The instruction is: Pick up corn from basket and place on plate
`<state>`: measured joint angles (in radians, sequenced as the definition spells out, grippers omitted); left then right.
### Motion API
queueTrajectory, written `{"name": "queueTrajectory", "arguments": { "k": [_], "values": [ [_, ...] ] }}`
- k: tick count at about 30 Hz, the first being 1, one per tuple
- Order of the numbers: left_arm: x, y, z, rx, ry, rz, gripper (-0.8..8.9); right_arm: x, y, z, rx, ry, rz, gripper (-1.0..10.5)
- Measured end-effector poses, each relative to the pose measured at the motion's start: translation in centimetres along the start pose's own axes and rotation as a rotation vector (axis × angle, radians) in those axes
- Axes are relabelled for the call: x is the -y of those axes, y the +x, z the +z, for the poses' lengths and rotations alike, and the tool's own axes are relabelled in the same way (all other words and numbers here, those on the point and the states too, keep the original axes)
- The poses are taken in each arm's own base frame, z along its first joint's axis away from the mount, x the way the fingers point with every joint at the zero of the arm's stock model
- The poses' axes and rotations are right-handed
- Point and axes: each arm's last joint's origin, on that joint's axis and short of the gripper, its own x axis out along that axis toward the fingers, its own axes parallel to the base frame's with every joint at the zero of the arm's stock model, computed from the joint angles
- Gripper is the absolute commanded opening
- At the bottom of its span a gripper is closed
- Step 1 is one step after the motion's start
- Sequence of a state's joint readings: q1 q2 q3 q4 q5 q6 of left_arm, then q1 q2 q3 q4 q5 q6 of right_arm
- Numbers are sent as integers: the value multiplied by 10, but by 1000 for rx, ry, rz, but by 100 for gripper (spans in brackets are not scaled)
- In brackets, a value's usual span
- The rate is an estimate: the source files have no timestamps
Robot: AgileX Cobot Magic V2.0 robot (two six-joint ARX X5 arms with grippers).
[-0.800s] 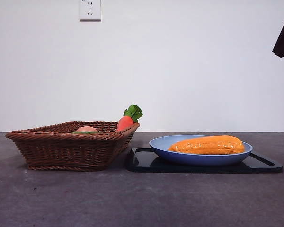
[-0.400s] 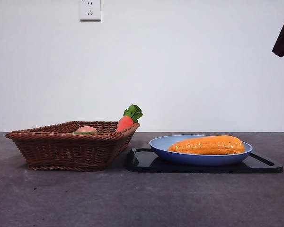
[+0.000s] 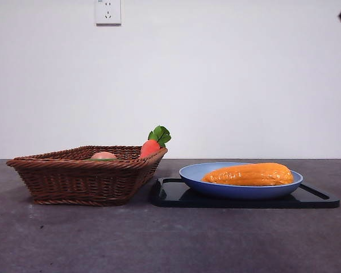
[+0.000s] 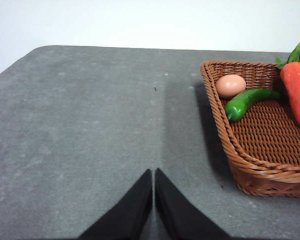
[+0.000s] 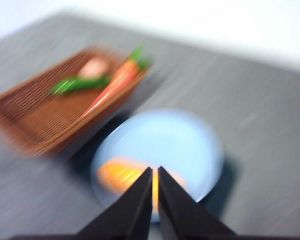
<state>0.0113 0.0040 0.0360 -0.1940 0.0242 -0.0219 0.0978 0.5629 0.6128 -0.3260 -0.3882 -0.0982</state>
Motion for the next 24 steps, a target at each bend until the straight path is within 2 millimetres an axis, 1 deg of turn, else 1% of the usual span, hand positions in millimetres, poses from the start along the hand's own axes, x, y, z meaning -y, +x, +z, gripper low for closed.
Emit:
{"name": "queueTrajectory", "arguments": {
  "k": [3,5,10,13,19,24],
  "values": [
    [0,0,0,0,0,0,8,4,-6,-21,91,-28,-89,3],
    [0,0,0,0,0,0,8,5,-9,-36,119,-35,-147,3],
    [0,0,0,0,0,0,8,4,-8,-78,119,-29,-219,3],
    [0,0,0,0,0,0,8,3,-7,-97,120,-28,-227,3],
    [0,0,0,0,0,0,8,1,-4,-121,124,-23,-227,3],
    [0,0,0,0,0,0,8,1,-2,-133,127,-2,-229,3]
  ]
}}
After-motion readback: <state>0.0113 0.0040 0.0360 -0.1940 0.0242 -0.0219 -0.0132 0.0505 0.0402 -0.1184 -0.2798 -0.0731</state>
